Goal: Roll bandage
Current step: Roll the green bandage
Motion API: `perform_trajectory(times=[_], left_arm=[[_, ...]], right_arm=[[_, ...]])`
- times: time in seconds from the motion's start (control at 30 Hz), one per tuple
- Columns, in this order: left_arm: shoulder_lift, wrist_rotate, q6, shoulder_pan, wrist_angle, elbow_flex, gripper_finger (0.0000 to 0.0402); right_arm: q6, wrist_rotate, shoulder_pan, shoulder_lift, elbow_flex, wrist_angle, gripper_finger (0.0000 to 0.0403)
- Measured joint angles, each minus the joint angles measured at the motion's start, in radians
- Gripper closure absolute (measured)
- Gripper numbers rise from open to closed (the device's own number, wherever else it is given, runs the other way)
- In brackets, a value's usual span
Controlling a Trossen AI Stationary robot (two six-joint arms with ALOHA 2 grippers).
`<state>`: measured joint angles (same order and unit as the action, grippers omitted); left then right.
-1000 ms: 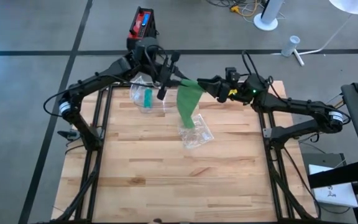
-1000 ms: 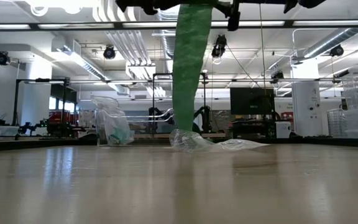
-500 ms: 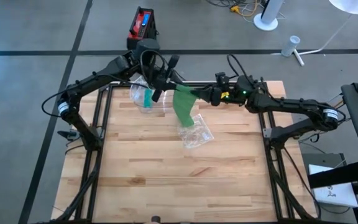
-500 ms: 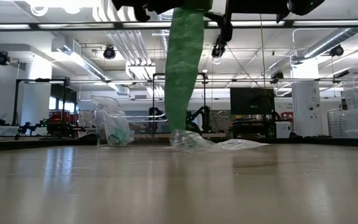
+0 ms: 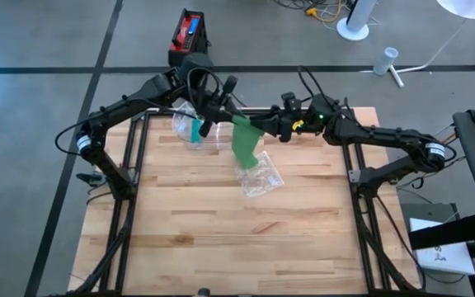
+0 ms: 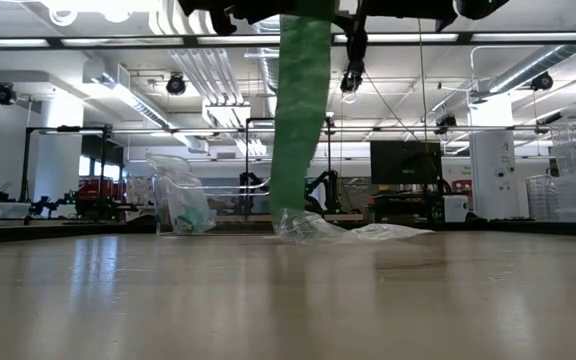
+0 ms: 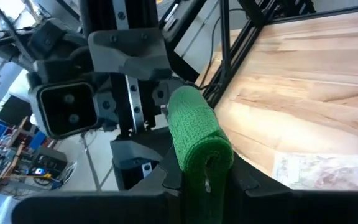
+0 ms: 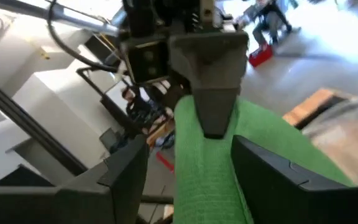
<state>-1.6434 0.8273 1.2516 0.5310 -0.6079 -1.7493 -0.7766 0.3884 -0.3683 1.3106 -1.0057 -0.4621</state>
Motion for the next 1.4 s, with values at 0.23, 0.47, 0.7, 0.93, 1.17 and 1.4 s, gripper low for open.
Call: perform_trajectory(times=[0.23, 0.47, 0.7, 0.93, 1.17, 1.4], left_arm=[[0.000, -0.002, 0.010, 0.000, -0.005, 0.001, 0.0367], [0.003, -0.018, 0.018, 0.002, 0.008, 0.001, 0.0367], [0.004, -0.025, 0.020, 0.001, 0.005, 0.001, 0.0367], [0.007, -0.026, 0.022, 0.000, -0.010, 0.001, 0.0367], [0.008, -0.025, 0.058, 0.000, -0.026, 0.002, 0.0366], [0.008, -0.029, 0.074, 0.000, -0.028, 0.002, 0.0366]], right_arm=[[-0.022, 0.005, 0.002, 0.004, -0.010, 0.081, 0.0195], [-0.025, 0.064, 0.002, 0.002, -0.006, 0.161, 0.0198], [0.049, 0.068, -0.006, -0.018, -0.038, 0.272, 0.0198], [0.167, 0.057, -0.023, -0.027, -0.104, 0.363, 0.0159], [0.142, 0.066, -0.018, -0.010, -0.118, 0.359, 0.0099], [0.104, 0.126, -0.016, 0.018, -0.118, 0.345, 0.0125]])
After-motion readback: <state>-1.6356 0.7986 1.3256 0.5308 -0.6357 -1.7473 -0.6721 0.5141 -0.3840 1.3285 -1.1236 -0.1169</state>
